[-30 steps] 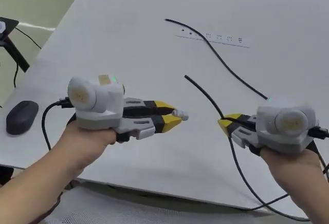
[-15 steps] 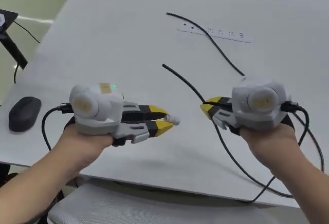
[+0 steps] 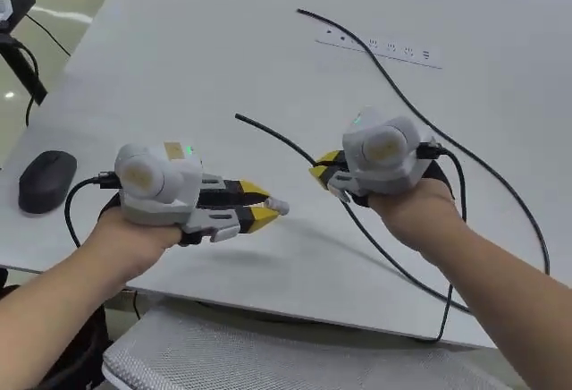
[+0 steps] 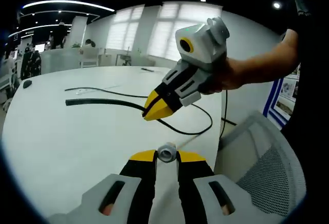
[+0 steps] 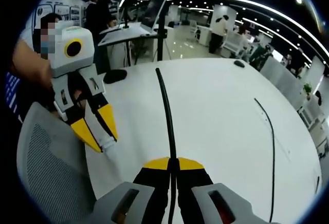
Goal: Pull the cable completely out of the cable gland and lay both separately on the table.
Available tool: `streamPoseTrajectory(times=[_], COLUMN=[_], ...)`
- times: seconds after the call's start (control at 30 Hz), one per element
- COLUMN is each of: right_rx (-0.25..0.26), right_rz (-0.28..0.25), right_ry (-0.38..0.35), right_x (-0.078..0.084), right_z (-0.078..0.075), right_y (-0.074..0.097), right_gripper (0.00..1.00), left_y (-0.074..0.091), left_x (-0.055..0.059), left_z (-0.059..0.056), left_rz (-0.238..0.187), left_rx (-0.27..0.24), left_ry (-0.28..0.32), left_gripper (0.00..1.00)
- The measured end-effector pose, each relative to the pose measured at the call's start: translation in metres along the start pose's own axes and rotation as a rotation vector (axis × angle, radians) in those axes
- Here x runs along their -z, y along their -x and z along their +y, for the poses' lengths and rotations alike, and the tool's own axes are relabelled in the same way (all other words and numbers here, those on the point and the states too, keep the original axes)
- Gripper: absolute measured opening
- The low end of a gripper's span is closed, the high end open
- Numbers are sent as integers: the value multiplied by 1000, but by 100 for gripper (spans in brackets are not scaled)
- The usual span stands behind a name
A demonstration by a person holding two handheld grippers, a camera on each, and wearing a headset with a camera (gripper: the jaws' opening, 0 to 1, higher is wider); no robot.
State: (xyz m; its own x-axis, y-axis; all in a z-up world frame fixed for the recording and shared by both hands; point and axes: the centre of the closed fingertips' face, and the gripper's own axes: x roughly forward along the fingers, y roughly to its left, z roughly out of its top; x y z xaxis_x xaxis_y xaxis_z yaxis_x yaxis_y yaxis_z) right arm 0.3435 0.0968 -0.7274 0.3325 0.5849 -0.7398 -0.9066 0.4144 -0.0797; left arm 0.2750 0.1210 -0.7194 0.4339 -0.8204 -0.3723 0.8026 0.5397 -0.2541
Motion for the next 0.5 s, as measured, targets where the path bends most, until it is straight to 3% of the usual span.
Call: streamPoseTrajectory(times=[0.27,0.4,0.5], right_rx=[-59,-83,-117], right_rz=[50,90,91], right_ry=[58,127,169], right_x=[-3,2,0], right_z=[21,27,34], right_y=[-43,-61,-72], right_gripper=[0,0,0], left_y=[8,10,12], left_x=[31,49,62], left_z=[13,19,22], left_rz=[38,61,75], left_rx=[-14,-21,-24], left_ry=[16,31,45], left_gripper=[15,15,15])
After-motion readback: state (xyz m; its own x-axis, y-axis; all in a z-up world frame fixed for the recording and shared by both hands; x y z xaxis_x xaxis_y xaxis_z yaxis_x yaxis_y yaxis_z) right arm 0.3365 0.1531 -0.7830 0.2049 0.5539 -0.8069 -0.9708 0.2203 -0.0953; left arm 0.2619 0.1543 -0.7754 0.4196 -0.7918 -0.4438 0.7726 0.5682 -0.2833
